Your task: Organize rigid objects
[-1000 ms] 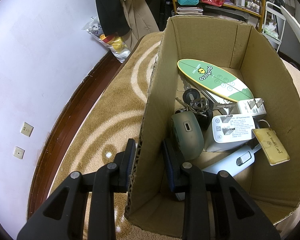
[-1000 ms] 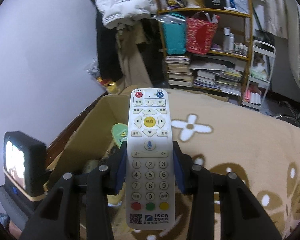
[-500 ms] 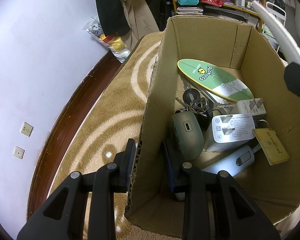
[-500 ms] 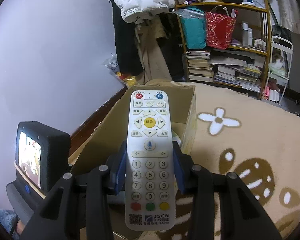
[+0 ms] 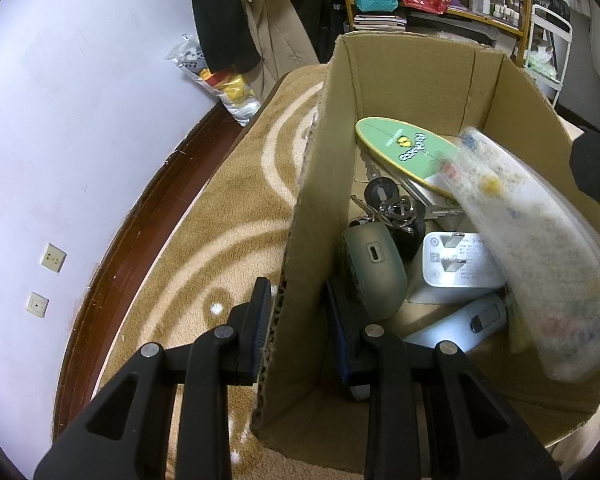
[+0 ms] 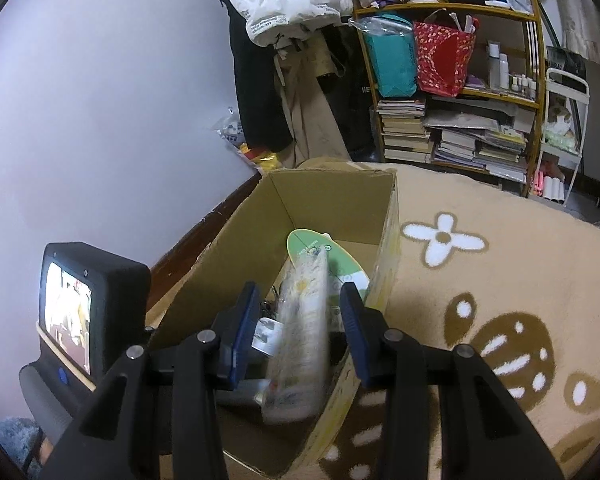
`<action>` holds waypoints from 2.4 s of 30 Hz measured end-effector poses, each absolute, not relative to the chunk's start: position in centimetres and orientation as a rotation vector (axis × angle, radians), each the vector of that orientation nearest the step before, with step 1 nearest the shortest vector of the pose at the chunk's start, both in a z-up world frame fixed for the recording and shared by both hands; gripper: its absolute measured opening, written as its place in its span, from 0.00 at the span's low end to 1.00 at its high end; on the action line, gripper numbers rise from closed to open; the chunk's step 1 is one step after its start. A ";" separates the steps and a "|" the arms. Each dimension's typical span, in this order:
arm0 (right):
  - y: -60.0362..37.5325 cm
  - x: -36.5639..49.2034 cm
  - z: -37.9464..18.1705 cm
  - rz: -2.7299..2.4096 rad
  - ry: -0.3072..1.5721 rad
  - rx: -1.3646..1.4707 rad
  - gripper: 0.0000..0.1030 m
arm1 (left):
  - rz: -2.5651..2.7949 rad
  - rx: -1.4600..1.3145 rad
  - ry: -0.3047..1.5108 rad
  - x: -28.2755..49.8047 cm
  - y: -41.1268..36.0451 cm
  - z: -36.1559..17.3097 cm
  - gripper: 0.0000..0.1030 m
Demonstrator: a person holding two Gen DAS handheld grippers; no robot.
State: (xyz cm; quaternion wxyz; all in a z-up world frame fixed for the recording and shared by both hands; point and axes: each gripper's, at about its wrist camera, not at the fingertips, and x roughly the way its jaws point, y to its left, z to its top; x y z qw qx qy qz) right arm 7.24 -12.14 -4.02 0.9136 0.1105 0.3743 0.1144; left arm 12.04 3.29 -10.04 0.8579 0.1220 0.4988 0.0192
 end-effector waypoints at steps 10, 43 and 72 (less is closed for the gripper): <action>-13.4 5.9 -3.6 0.163 0.781 0.232 0.59 | 0.044 0.230 1.044 12.0 3.8 -9.9 0.29; -20.2 -4.6 -1.1 -0.085 0.686 0.265 1.00 | -0.087 0.270 0.665 2.4 1.4 -2.2 0.95; -20.4 -11.4 -0.5 -0.091 0.549 0.297 1.00 | -0.181 0.201 0.459 -6.3 2.1 2.1 0.99</action>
